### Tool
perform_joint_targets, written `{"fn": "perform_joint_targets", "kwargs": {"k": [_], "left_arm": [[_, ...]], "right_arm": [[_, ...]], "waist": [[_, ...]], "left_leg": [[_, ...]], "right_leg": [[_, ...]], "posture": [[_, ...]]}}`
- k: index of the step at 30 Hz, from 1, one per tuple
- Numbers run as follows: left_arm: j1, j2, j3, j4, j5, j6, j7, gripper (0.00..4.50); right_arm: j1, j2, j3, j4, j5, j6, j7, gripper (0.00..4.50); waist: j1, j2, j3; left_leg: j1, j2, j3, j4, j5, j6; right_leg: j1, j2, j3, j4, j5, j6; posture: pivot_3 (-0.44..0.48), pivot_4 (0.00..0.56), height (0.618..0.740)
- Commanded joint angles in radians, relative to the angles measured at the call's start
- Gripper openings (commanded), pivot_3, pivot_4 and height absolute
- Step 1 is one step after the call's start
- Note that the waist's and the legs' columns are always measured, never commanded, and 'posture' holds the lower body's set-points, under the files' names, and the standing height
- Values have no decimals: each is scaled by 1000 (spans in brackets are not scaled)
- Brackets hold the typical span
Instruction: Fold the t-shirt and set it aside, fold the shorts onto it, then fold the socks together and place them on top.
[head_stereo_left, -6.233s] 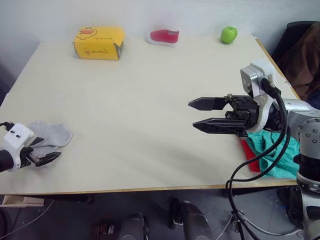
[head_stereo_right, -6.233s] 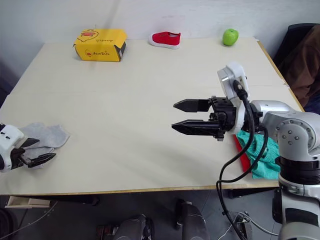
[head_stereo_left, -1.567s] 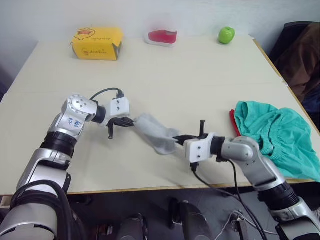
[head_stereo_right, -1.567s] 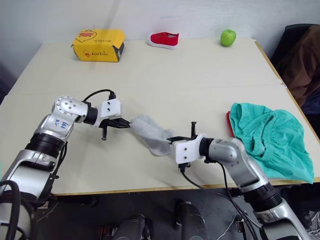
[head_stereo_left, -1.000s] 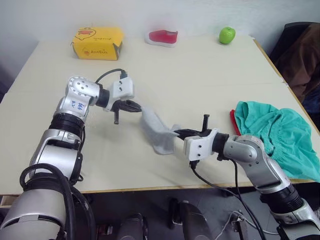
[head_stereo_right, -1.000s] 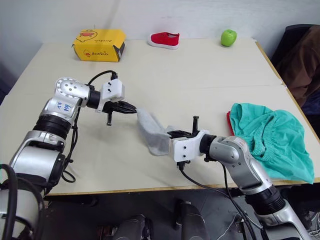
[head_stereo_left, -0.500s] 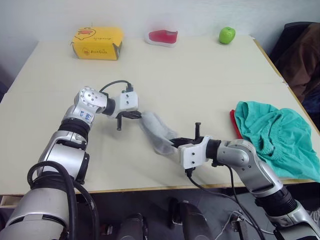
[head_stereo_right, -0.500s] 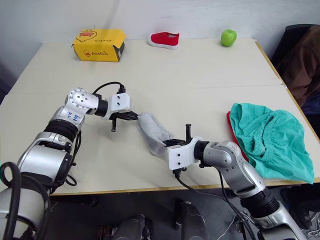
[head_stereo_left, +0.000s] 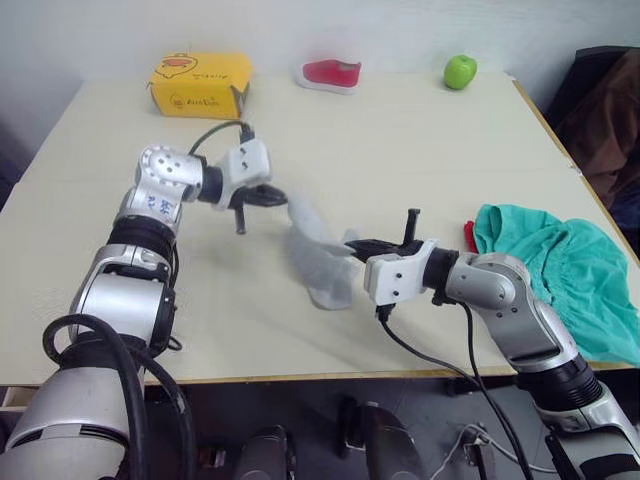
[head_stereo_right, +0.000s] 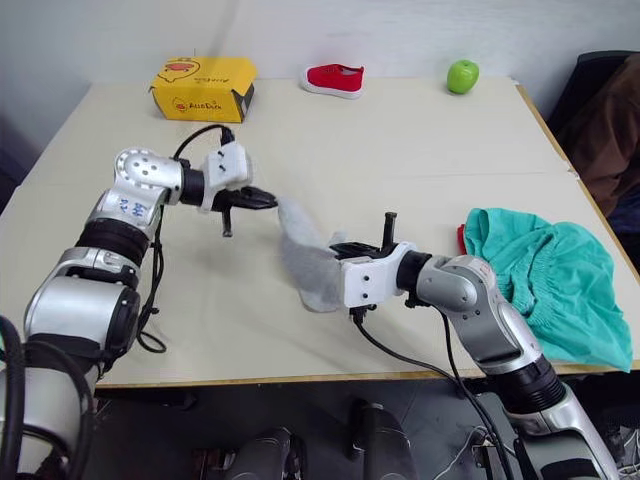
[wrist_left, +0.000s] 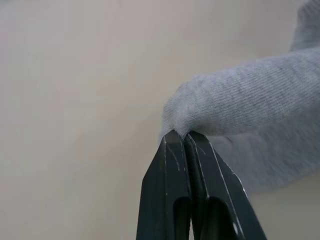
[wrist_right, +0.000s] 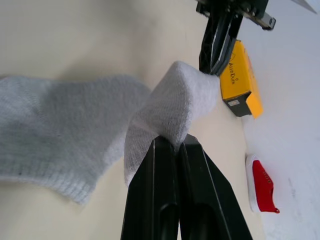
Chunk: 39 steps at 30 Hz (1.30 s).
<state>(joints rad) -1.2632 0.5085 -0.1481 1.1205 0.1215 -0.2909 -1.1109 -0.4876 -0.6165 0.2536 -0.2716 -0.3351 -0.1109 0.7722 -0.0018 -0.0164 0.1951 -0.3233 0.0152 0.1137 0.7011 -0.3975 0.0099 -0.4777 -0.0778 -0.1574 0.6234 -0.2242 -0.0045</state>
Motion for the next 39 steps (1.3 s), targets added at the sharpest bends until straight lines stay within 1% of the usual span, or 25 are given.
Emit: {"fn": "perform_joint_targets", "kwargs": {"k": [1,5,8,13,15,17,18,20,21,22,23,26,29,30,31,33,34,35,37,39], "left_arm": [[-14,-8,6,25,5,-24,14,21],[37,-3,-58,41,70,-91,-3,21],[68,23,-92,61,111,-109,-16,21],[81,57,-89,58,103,-94,-92,21],[82,58,-86,52,101,-87,-103,21],[80,50,-78,50,96,-77,-86,0],[78,43,-72,50,91,-73,-75,212],[78,33,-63,45,83,-63,-69,632],[79,30,-61,41,83,-63,-69,967],[81,29,-59,37,83,-66,-65,1215],[82,28,-54,33,81,-68,-61,1555],[84,27,-49,27,86,-81,-36,2413],[81,33,-47,26,85,-83,-40,3328],[81,41,-44,24,80,-83,-51,3600],[81,49,-39,20,74,-79,-68,3953],[84,66,-28,2,57,-68,-105,4477],[86,73,-19,-11,45,-57,-125,4477],[96,87,2,-60,2,-2,-190,4477],[120,103,27,-153,-59,91,-279,4477],[194,128,42,-374,-157,267,-388,4477]], "right_arm": [[16,-13,-5,-34,-7,-11,-4,0],[63,-21,52,-30,-54,-24,11,0],[84,7,83,-21,-50,10,29,0],[113,60,85,-15,30,106,62,0],[121,72,73,-12,67,143,76,0],[125,83,58,-15,118,188,92,427],[125,89,48,-20,150,219,104,617],[123,90,34,-36,203,272,125,1233],[121,85,28,-43,224,295,136,1632],[118,76,23,-49,238,308,145,1913],[114,67,18,-51,246,313,152,2299],[112,45,2,-65,287,343,178,3269],[109,48,-37,-105,386,459,198,4278],[102,54,-62,-121,436,522,202,4500],[93,59,-85,-136,484,588,202,4500],[72,72,-134,-159,574,736,183,4500],[59,83,-157,-166,609,821,160,4500],[44,109,-195,-162,652,978,113,4500],[30,138,-241,-170,713,1184,52,4500],[28,175,-284,-179,778,1354,16,4500]], "waist": [[-4,0,0],[-3,0,0],[-4,0,0],[-1,-1,0],[1,-1,0],[3,-1,0],[3,-1,0],[2,-1,0],[1,-1,0],[1,-1,0],[1,-1,0],[-2,-1,0],[-2,-1,0],[-2,-1,0],[-2,-1,0],[-1,-1,0],[-2,-1,0],[-3,-1,0],[0,-1,0],[0,-1,0]], "left_leg": [[0,0,1,0,0,0],[1,0,2,-1,0,0],[1,0,2,-1,0,0],[1,0,2,0,0,0],[1,0,2,0,0,0],[0,0,1,1,0,0],[0,0,0,1,0,1],[0,0,0,1,0,1],[0,0,0,1,0,1],[0,0,0,1,0,1],[0,0,0,1,0,1],[0,0,0,1,0,1],[0,0,0,1,0,1],[0,0,0,1,0,1],[0,0,0,1,0,1],[0,0,0,1,0,1],[0,0,0,2,0,1],[0,0,0,2,0,1],[0,1,-1,2,0,1],[-1,1,-1,3,0,1]], "right_leg": [[0,0,1,0,0,0],[0,1,1,1,0,0],[0,1,2,1,0,0],[0,1,1,1,0,0],[0,1,1,1,0,0],[0,0,0,1,0,0],[0,0,0,1,0,0],[1,0,0,1,0,0],[1,0,0,1,0,0],[1,0,0,1,0,0],[1,0,0,1,0,0],[0,0,0,1,0,0],[0,0,0,1,0,0],[0,0,0,1,0,0],[0,0,0,1,0,0],[0,0,0,1,0,0],[0,0,0,1,0,0],[0,0,0,1,0,0],[0,0,0,2,0,0],[0,0,0,2,0,0]], "posture": [[0,150,740],[0,150,740],[0,150,740],[0,150,740],[0,150,740],[0,150,740],[0,150,740],[0,150,740],[0,150,740],[0,150,740],[0,150,740],[0,150,740],[0,150,740],[0,150,740],[0,150,740],[0,150,740],[0,150,740],[0,150,740],[0,150,740],[0,150,740]]}}
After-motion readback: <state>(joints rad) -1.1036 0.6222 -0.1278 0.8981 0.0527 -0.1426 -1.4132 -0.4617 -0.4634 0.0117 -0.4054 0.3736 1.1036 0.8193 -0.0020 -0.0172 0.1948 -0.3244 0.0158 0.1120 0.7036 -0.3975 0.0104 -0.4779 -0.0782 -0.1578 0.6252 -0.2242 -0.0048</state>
